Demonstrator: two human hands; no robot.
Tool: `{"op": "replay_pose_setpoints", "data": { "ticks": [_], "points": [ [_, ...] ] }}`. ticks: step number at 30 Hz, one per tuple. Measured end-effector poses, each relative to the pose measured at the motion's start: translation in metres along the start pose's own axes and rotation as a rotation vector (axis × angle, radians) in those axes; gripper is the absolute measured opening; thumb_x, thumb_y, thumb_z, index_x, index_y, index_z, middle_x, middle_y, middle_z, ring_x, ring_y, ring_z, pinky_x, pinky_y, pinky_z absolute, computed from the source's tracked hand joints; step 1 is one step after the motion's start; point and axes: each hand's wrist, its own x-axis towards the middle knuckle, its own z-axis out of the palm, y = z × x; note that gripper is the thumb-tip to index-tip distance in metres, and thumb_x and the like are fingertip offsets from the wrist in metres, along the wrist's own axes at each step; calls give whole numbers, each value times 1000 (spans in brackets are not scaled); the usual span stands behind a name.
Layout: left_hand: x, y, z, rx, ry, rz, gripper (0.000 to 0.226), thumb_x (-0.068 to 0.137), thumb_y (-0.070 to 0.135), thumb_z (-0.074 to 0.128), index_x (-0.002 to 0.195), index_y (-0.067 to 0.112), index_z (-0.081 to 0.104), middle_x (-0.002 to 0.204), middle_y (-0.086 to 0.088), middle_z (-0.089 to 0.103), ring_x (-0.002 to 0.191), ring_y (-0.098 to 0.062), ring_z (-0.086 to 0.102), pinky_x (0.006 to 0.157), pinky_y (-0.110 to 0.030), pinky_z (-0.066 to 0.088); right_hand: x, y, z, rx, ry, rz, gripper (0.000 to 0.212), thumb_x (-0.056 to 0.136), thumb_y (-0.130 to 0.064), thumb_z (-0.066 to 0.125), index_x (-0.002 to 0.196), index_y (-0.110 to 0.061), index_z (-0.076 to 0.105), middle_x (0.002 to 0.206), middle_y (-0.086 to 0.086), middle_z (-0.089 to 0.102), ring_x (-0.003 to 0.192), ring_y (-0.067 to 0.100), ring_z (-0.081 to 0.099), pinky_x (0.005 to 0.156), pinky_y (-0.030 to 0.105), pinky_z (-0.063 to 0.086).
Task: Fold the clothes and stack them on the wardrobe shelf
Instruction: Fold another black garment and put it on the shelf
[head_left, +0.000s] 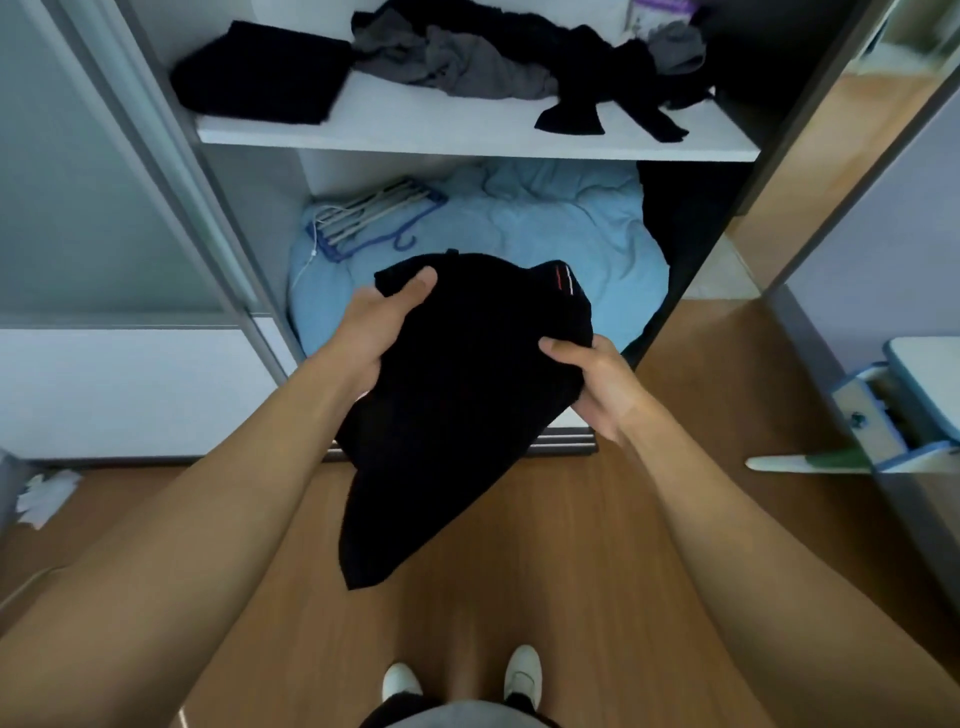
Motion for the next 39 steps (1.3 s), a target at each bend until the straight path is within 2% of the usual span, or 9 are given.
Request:
{"op": "replay_pose_setpoints", "data": {
  "ticks": [4,11,14,17,20,23,31,35,39],
  "points": [
    [-4,-7,-34,-278,-171,-157,62,88,70,54,124,23,71,126,-5,71,115,-21,68,88,-32,57,-2,-10,19,126,-81,2,35,93,-4,60,127,1,62,122,18,66,116,33,61,111,44,43],
    [-17,-39,-50,-586,-277,-112,50,101,48,45,145,24,47,142,0,57,130,-21,56,97,-34,49,-7,-20,17,173,-139,145,57,86,-6,57,142,2,49,136,20,53,125,35,51,118,48,33],
    [-19,-48,-47,-531,-339,-156,60,100,59,38,144,21,52,144,-4,57,130,-22,56,97,-34,51,-8,-23,15,219,-104,169,49,85,-7,54,134,-2,57,121,14,62,113,31,58,109,45,42],
    [-22,-80,-40,-358,-355,-259,66,93,69,38,147,32,48,148,1,53,136,-22,50,108,-45,43,-10,-27,17,254,-94,161,52,80,-6,54,131,-4,58,124,14,58,115,31,56,114,49,37],
    [-33,-93,-27,-330,-372,-285,45,82,59,63,120,37,72,129,4,68,118,-16,65,92,-36,56,-11,-34,14,240,-114,173,48,79,-11,59,127,-4,62,124,15,61,115,30,59,111,47,41],
    [-29,-77,-13,-352,-257,-203,19,84,31,74,100,23,79,102,-2,77,91,-15,74,71,-28,59,-9,-43,0,128,-123,245,47,84,-20,63,129,-5,64,128,14,65,114,28,64,104,42,50],
    [-22,-36,30,-343,-163,-216,13,93,15,65,102,7,71,81,-7,74,69,-17,73,58,-26,57,-21,11,-46,374,-67,169,63,93,-56,58,142,-16,55,145,12,56,133,31,54,109,47,41],
    [-19,-25,31,-307,-98,-307,16,97,17,59,92,8,70,71,-5,74,61,-17,72,53,-25,56,-34,51,-23,227,-96,171,66,82,-38,76,140,-15,56,139,9,61,128,25,58,109,43,46],
    [-15,-25,-2,-228,-99,-340,32,100,30,55,82,13,75,74,-4,74,62,-16,72,55,-24,57,-34,42,4,198,-56,65,48,92,-24,67,138,-11,57,134,11,65,125,26,61,111,46,43]
  ]
}}
